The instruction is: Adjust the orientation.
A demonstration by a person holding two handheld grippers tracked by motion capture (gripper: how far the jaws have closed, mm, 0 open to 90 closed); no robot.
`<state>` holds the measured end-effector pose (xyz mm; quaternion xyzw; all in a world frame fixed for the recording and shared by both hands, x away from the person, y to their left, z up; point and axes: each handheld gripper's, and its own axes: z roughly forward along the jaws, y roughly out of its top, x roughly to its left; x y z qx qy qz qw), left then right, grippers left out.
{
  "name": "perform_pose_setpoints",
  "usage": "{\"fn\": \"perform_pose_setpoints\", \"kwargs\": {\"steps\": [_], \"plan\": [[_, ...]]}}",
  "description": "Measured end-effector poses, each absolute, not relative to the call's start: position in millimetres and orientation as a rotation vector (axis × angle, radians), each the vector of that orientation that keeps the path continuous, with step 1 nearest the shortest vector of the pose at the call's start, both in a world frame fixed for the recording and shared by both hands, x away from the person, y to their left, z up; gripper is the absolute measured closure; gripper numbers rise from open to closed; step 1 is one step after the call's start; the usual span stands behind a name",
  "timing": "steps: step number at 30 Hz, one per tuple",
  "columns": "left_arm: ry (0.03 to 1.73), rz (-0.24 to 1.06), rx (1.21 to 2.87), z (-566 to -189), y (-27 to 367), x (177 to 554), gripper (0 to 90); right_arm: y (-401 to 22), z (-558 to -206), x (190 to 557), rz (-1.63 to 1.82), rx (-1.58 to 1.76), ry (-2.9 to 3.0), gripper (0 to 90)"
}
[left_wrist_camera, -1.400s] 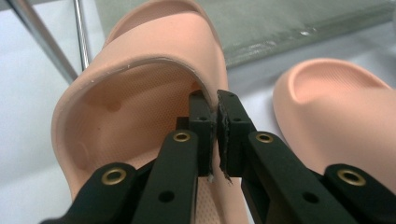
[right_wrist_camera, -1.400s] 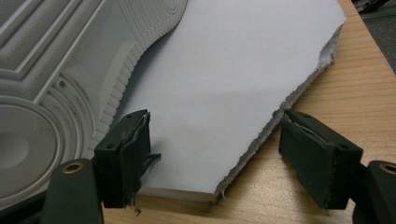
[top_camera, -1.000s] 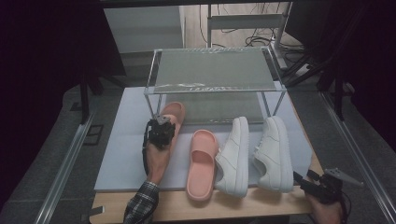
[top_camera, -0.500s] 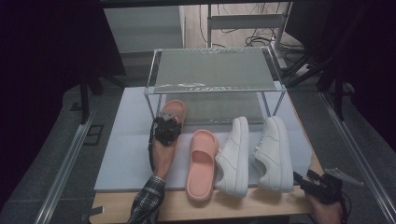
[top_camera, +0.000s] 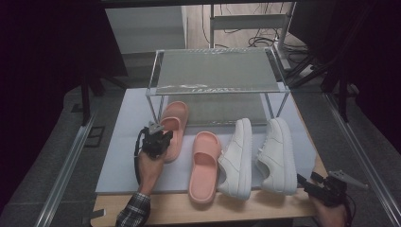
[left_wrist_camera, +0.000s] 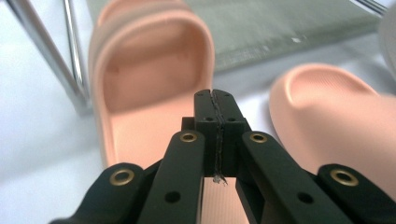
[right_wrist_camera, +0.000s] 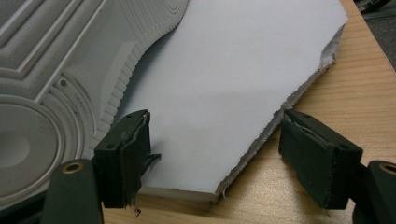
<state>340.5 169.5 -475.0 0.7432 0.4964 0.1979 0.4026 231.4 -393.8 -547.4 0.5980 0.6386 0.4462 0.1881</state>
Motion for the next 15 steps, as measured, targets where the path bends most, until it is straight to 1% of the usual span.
{"fn": "perform_pose_setpoints", "kwargs": {"steps": [4,12,15], "plan": [[1.237,0.462,1.898,-482,180,323,90.0,-394,-547,231,1.255,1.682,1.797,25.3],[1.226,0.491,1.946,-495,192,289,90.0,-393,-547,231,1.257,1.683,1.796,25.3],[1.231,0.453,1.953,-503,197,280,89.9,-393,-547,231,1.256,1.685,1.795,25.4]]}}
